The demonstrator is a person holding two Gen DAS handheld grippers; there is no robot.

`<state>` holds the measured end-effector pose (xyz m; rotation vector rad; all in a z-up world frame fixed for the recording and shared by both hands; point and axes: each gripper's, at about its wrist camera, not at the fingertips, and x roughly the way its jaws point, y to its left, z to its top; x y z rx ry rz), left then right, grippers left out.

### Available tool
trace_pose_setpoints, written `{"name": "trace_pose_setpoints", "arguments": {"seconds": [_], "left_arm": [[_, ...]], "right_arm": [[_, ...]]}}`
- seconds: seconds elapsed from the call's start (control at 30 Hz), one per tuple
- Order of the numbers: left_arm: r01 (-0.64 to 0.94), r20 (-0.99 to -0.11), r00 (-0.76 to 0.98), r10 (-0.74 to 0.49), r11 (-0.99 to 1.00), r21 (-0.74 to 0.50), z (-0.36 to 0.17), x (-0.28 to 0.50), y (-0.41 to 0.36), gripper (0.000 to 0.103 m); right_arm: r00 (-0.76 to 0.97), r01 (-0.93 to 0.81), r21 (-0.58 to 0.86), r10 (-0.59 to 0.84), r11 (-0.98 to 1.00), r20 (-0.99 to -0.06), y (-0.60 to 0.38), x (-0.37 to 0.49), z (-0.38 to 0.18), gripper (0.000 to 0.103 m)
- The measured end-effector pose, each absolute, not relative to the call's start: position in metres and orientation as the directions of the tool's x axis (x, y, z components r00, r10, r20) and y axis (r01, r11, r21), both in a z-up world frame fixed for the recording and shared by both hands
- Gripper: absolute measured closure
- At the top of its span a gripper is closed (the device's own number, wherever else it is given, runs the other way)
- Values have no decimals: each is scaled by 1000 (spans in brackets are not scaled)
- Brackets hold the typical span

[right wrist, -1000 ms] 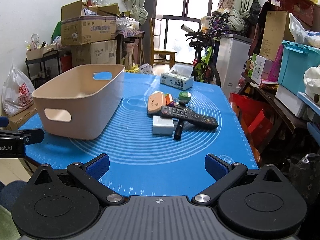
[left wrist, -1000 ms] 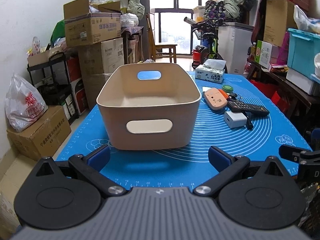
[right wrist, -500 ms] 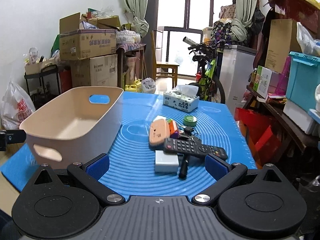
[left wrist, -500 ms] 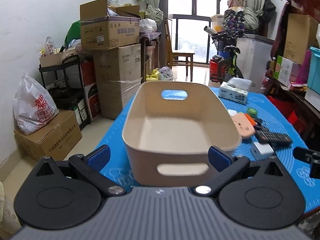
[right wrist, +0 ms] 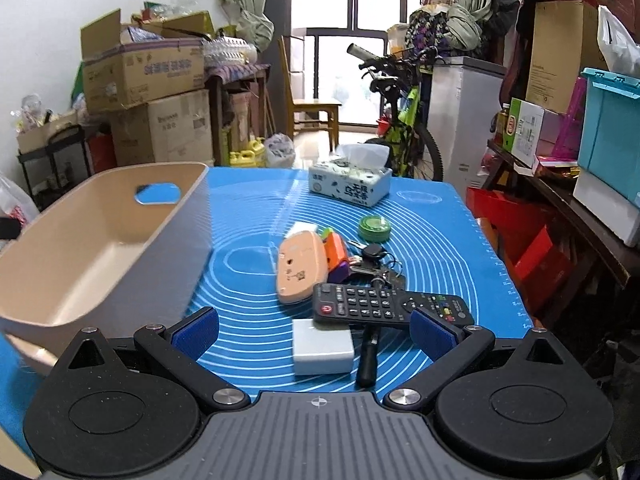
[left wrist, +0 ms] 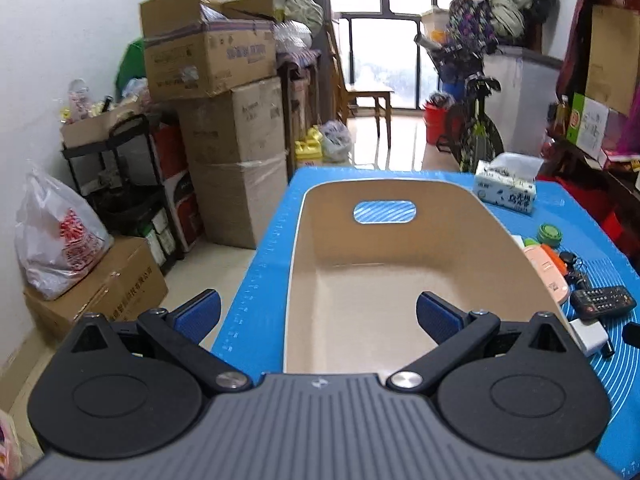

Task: Organize rigid objects
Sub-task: 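Clamp the basket rim with the left tool while the right tool approaches the remote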

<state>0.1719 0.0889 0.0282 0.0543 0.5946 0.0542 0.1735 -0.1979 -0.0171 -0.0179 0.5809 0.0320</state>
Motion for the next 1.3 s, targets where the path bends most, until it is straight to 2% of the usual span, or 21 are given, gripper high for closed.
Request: {"name": "trace_pose_setpoints", "arguments": {"seconds": [0.2,0.27,0.4,0.53,0.67,0.9,1.0,1.07,1.13,1.17,1.3], "left_arm": [[19,-688,726,25,998,56,15,204,104,1],[42,-707,707,18,997,68,10,209,104,8],[49,-750,661,25,996,76,0,222,106,12],[44,-779,626,31,996,75,-5,234,110,19],[48,-794,607,33,996,77,-6,239,111,35],[64,-804,591,65,990,126,-7,232,107,41],[59,-821,565,79,989,136,-15,235,109,56],[45,-827,553,102,987,152,-20,238,111,75],[35,-823,559,100,989,143,-19,238,113,88],[38,-822,563,89,990,133,-19,238,113,92],[39,-817,571,76,992,120,-19,237,113,97]], "right_arm": [[821,-26,-18,11,1000,-570,-195,200,-28,2],[824,-27,-28,6,999,-567,-191,207,-29,3],[827,-24,-34,1,999,-563,-187,219,-28,3],[819,-14,-23,-1,1000,-574,-186,231,-33,3],[816,-6,-29,-12,1000,-578,-185,237,-38,3],[814,14,-34,-31,999,-581,-191,239,-44,3],[813,28,-46,-49,999,-581,-194,238,-46,3],[813,36,-47,-57,998,-580,-197,237,-47,2],[812,46,-47,-65,998,-580,-200,235,-47,2],[811,52,-47,-70,998,-581,-203,235,-47,3],[812,74,-46,-87,996,-577,-210,232,-47,2]]}}
